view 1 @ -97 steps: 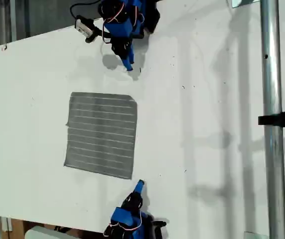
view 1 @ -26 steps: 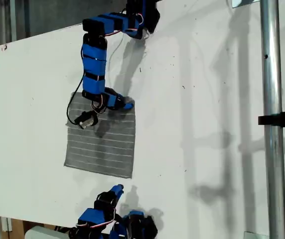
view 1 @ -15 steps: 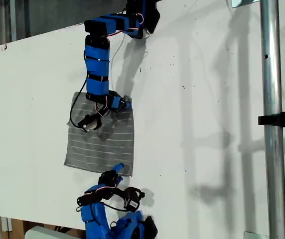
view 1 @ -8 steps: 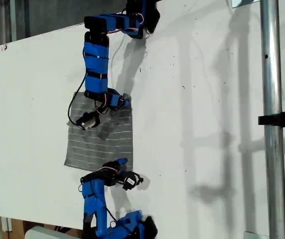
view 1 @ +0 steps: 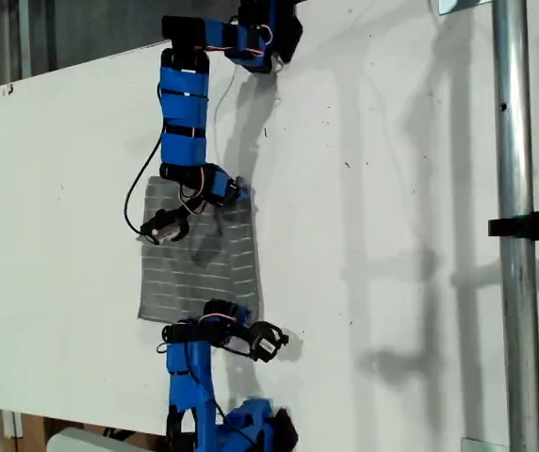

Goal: Grasp corners of a towel and fold twice.

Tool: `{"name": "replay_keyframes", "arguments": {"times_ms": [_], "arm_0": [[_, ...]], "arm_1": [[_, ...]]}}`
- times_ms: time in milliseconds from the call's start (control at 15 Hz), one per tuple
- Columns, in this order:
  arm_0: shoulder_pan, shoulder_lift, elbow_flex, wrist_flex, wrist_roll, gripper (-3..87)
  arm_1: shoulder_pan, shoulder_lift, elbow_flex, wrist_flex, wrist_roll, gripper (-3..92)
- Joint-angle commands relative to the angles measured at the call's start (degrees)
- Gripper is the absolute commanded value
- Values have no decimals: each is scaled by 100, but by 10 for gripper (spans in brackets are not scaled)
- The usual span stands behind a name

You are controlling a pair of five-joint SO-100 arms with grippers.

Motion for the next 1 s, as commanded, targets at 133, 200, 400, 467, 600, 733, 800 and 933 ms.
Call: {"name": "replay_keyframes", "arguments": {"times_ms": [133, 200, 400, 467, 600, 733, 800, 933], "arm_0": [[1644, 1063, -554, 211, -1028, -12], [2065, 1336, -527, 185, -1362, -12], [3076, 1811, -387, 9, -2188, -12], [3155, 1837, -431, 9, -2224, -12], [2804, 1951, -483, -9, -1854, -12], [1758, 2021, -308, -9, -984, -12], [1063, 1960, -193, -53, -475, -12], [-299, 1635, -272, -123, 686, -12]], "arm_1": [[-1494, 826, -141, 229, 940, -2], [-1925, 888, -229, 334, 1239, -2], [-2918, 984, -527, 334, 2039, -2], [-3023, 958, -712, 299, 2109, -2], [-2646, 1143, -729, 352, 1969, -2], [-1626, 1362, -378, 343, 1441, -2], [-1011, 1362, -176, 185, 1037, -2], [237, 1213, 9, -281, 211, -2]]}}
